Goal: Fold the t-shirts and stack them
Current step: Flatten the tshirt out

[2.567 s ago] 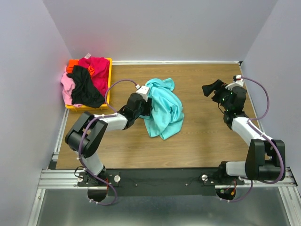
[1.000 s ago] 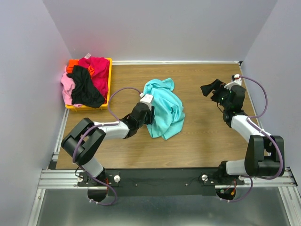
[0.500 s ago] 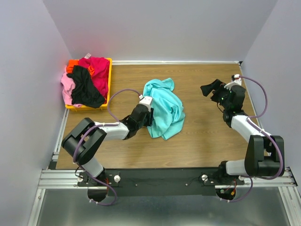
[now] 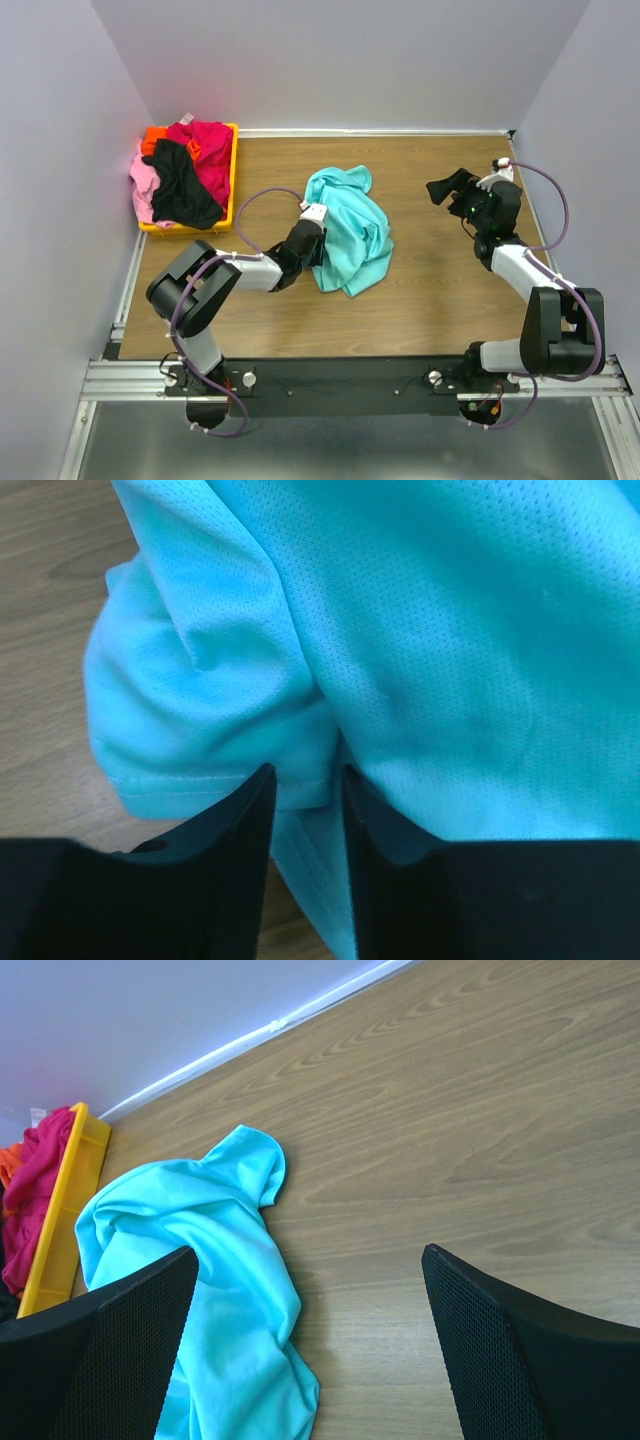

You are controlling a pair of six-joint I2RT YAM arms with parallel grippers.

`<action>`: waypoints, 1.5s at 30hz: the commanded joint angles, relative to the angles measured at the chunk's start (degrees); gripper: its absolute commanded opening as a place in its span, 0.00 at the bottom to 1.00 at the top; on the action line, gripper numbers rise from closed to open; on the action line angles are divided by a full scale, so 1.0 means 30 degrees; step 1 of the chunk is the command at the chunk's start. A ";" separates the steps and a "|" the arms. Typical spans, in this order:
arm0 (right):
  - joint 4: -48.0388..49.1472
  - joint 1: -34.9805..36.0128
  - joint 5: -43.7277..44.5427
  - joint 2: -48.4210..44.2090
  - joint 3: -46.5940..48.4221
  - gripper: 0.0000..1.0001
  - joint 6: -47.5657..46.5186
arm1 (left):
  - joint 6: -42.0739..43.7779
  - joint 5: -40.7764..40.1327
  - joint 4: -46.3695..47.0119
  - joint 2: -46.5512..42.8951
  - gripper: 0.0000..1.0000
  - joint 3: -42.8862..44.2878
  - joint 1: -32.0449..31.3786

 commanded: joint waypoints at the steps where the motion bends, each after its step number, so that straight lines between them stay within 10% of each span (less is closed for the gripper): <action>1: -0.0177 0.0014 -0.0345 -0.0269 0.0549 1.00 -0.0068 | 0.0202 -0.1426 -0.0140 0.0004 0.32 0.0173 -0.0120; 9: -0.0119 0.0131 -0.2070 0.0842 0.1134 0.99 -0.0302 | 0.0494 -0.2336 -0.0081 -0.2015 0.00 -0.0238 -0.0120; 31: -0.2873 0.4584 -0.3478 1.3351 1.1239 0.95 -0.0654 | -0.0384 -0.5031 -0.4533 -1.6981 0.00 -0.3313 0.0290; 45: -0.3049 0.6370 -0.4564 1.7514 1.6134 0.94 -0.0009 | -0.0648 -0.5032 -0.5590 -1.8749 0.00 -0.4105 0.0437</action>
